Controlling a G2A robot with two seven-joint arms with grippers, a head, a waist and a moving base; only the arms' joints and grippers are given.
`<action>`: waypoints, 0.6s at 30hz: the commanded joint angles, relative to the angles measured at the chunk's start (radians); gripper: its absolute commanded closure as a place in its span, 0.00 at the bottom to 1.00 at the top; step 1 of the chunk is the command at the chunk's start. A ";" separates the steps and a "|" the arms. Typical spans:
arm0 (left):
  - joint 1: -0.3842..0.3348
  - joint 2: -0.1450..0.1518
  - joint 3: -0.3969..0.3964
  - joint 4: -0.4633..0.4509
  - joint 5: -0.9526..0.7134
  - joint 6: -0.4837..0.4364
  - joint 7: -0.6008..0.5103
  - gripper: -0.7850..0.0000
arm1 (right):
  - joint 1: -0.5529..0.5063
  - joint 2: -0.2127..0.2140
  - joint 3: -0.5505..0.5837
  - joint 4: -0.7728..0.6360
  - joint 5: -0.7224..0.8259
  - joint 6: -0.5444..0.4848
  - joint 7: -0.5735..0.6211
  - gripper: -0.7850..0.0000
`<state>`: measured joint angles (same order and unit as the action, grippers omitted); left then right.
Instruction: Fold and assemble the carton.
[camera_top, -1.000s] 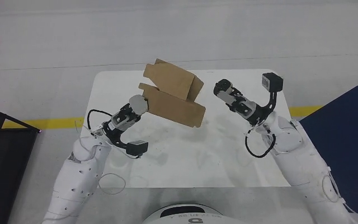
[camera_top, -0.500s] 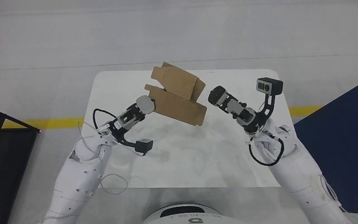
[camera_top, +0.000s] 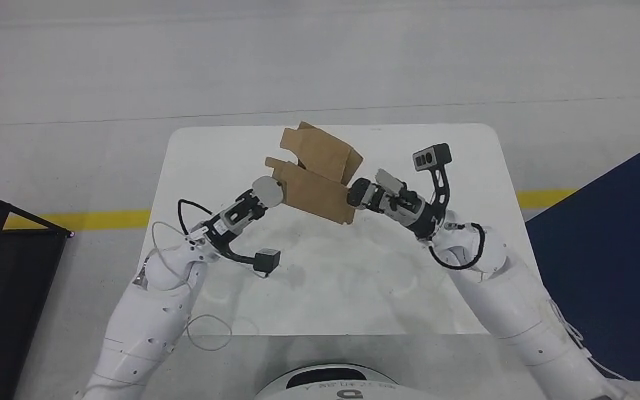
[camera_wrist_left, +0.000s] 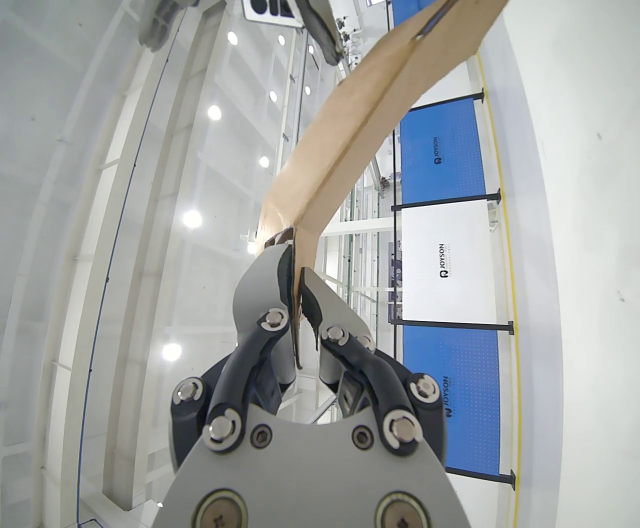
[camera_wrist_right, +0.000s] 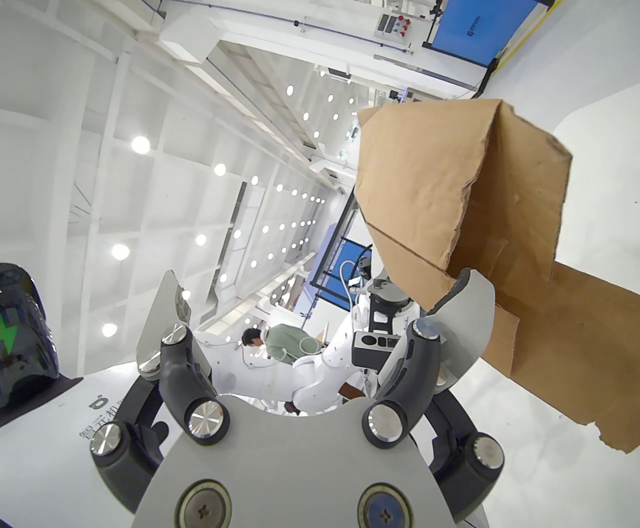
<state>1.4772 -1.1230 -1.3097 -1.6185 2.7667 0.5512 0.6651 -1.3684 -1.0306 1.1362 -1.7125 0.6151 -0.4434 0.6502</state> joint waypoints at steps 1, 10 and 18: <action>0.003 0.001 -0.001 -0.002 -0.004 0.006 0.001 1.00 | 0.012 -0.003 0.003 0.022 -0.004 0.002 -0.013 0.02; 0.002 0.001 0.011 0.001 -0.014 0.013 0.005 1.00 | 0.026 -0.016 0.005 0.052 -0.019 -0.007 -0.035 0.16; -0.005 0.001 0.020 0.004 -0.027 0.019 0.010 1.00 | 0.035 -0.023 -0.011 0.057 -0.068 0.033 -0.019 0.17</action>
<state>1.4726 -1.1225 -1.2907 -1.6162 2.7427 0.5693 0.6731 -1.3337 -1.0531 1.1255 -1.6552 0.5526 -0.4132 0.6307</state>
